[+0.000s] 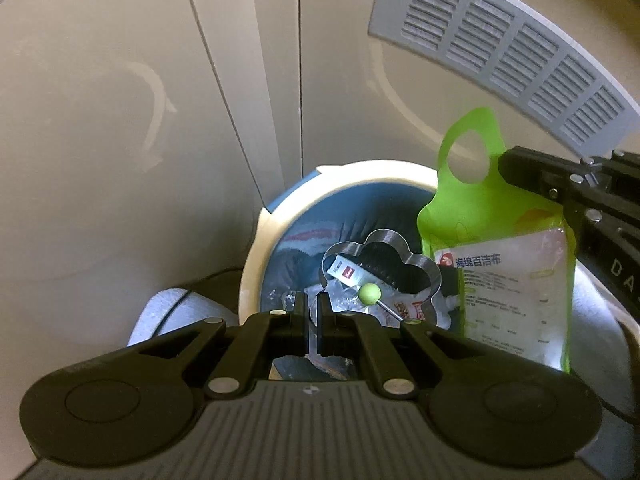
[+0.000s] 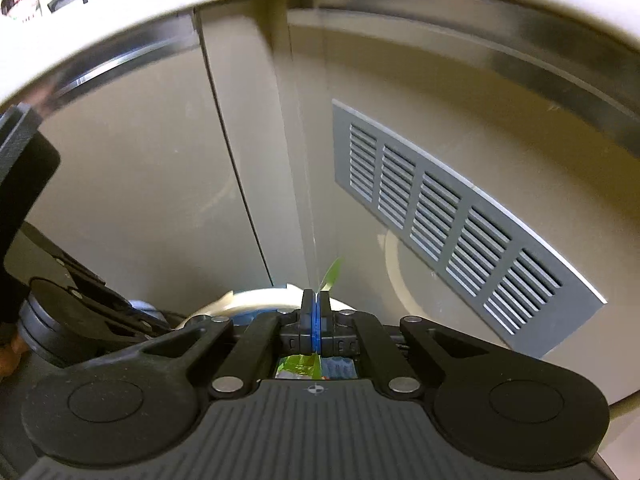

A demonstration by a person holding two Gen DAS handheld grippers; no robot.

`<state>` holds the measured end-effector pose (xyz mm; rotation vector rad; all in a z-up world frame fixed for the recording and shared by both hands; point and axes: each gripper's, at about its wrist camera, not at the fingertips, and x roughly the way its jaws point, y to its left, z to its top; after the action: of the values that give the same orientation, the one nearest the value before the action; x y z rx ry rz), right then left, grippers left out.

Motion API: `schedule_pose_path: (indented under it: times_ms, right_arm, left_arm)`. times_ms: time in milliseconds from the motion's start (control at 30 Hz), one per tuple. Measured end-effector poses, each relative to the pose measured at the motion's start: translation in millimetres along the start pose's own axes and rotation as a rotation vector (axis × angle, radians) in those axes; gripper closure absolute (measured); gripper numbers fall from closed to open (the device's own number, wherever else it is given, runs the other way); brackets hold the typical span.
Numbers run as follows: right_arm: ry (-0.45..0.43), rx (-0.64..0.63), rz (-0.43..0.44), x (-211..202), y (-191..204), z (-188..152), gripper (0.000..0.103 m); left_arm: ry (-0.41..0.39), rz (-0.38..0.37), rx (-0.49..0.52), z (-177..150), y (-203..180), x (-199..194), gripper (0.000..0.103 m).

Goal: Collect trash
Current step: 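Open both grippers to drop the cutter and green package into the bin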

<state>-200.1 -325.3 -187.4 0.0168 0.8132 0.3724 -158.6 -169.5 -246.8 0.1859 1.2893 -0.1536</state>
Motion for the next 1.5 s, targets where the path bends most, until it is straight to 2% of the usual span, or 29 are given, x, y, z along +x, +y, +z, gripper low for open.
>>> schedule_pose_path:
  times_ms: [200, 367, 467, 633, 733, 1067, 1300, 1333, 1367, 1400, 1433, 1467, 1500]
  right_arm:
    - [-0.081, 0.052, 0.041, -23, -3, 7, 0.102]
    - [-0.116, 0.024, 0.071, -28, 1, 13, 0.102]
    - [-0.072, -0.009, 0.06, -15, 1, 9, 0.102]
    - [0.094, -0.036, 0.018, 32, -1, 0, 0.103]
    - [0.152, -0.014, 0.01, 51, -8, -3, 0.103]
    - [0.215, 0.022, 0.053, 71, -9, -13, 0.102]
    - [0.249, 0.047, 0.016, 86, -11, -22, 0.1]
    - [0.254, 0.056, 0.015, 86, -13, -22, 0.1]
    - [0.262, 0.064, 0.017, 87, -15, -22, 0.1]
    - [0.272, 0.07, 0.018, 88, -16, -22, 0.092]
    - [0.281, 0.074, 0.012, 88, -18, -23, 0.072]
    - [0.284, 0.079, 0.005, 88, -19, -24, 0.06]
    - [0.275, 0.084, 0.006, 84, -20, -24, 0.045]
  left_arm:
    - [-0.047, -0.015, -0.012, -2, 6, -25, 0.1]
    - [-0.047, -0.006, -0.016, -2, 5, -28, 0.1]
    - [-0.03, -0.009, -0.017, -3, 3, -21, 0.1]
    - [0.023, -0.007, -0.009, -4, 1, 0, 0.099]
    - [0.056, -0.018, 0.004, -6, -2, 10, 0.099]
    - [0.129, -0.017, 0.043, -1, -20, 48, 0.099]
    - [0.192, -0.019, 0.073, -2, -27, 68, 0.098]
    - [0.205, -0.022, 0.069, -2, -27, 70, 0.095]
    - [0.225, -0.029, 0.063, -2, -27, 74, 0.083]
    - [0.244, -0.038, 0.06, -1, -25, 77, 0.07]
    - [0.257, -0.044, 0.059, 0, -23, 79, 0.035]
    - [0.254, -0.038, 0.054, -1, -23, 79, 0.009]
    - [0.227, -0.024, 0.047, -2, -21, 75, 0.001]
